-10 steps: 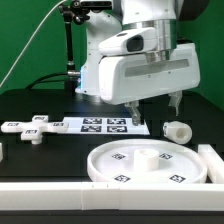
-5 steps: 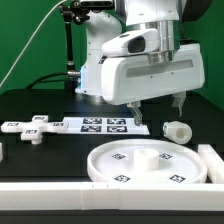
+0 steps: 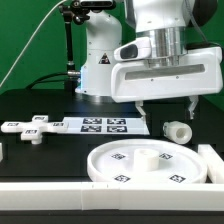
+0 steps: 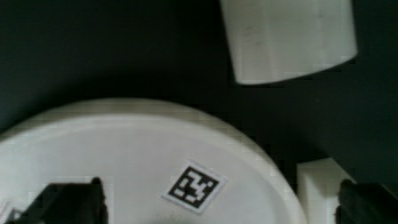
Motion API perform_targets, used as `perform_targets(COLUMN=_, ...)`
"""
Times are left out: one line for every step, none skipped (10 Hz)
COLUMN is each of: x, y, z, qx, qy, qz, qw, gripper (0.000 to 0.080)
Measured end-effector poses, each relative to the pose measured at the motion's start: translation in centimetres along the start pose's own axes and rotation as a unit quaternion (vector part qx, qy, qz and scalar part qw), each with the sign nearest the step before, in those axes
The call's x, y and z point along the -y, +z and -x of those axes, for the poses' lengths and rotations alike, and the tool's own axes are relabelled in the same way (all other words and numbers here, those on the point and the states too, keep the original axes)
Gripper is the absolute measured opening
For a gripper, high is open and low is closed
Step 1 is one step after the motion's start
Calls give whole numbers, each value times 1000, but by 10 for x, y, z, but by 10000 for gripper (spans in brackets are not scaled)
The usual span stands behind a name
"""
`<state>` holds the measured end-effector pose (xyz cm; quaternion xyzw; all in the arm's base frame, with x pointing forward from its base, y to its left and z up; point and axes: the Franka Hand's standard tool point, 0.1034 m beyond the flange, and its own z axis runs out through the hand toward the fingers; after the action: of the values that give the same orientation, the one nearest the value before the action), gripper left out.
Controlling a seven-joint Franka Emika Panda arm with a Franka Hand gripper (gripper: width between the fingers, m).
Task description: Assemble round table
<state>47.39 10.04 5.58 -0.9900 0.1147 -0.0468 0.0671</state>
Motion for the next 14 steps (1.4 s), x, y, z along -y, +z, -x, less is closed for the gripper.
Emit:
perform_targets(x=8, y=1, z=3, qx=1, qy=-1, qz=-1, qw=1000, gripper=649)
perform_targets(x=7, y=1, z=3, qx=9, qy=-10, qz=1, qw=1000, gripper=649)
perform_targets(x=6, y=1, z=3, qx=8, qy=-10, qz=1, qw=1000, gripper=649)
perform_targets(x=6, y=1, z=4, qx=11, qy=-10, qz=1, qw=1000, gripper=649)
perform_targets(x=6, y=3, z=11, qx=60, qy=-10, qz=6, qw=998, gripper=649)
perform_targets(x=13, y=3, z=9, qx=86, qy=-19, qz=9, qw=996, gripper=649)
perform_targets(x=12, y=5, z=10, qx=120, qy=-21, qz=8, qw=993, gripper=649)
perform_targets(x=5, y=7, z=8, qx=143, qy=-13, qz=8, qw=990, gripper=649)
perform_targets(x=6, y=6, z=9, qx=165, qy=-13, qz=9, qw=986, gripper=649)
perform_targets(x=6, y=4, z=15, qx=213, qy=-13, qz=10, qw=977, gripper=649)
perform_targets(x=6, y=5, z=15, qx=247, qy=-10, qz=11, qw=969, gripper=649)
perform_targets(x=5, y=4, z=17, qx=277, qy=-36, qz=47, qw=959, gripper=649)
perform_targets(x=11, y=10, z=20, qx=304, qy=-56, qz=60, qw=949, gripper=649)
perform_targets(x=10, y=13, z=22, qx=333, qy=-53, qz=56, qw=940, gripper=649)
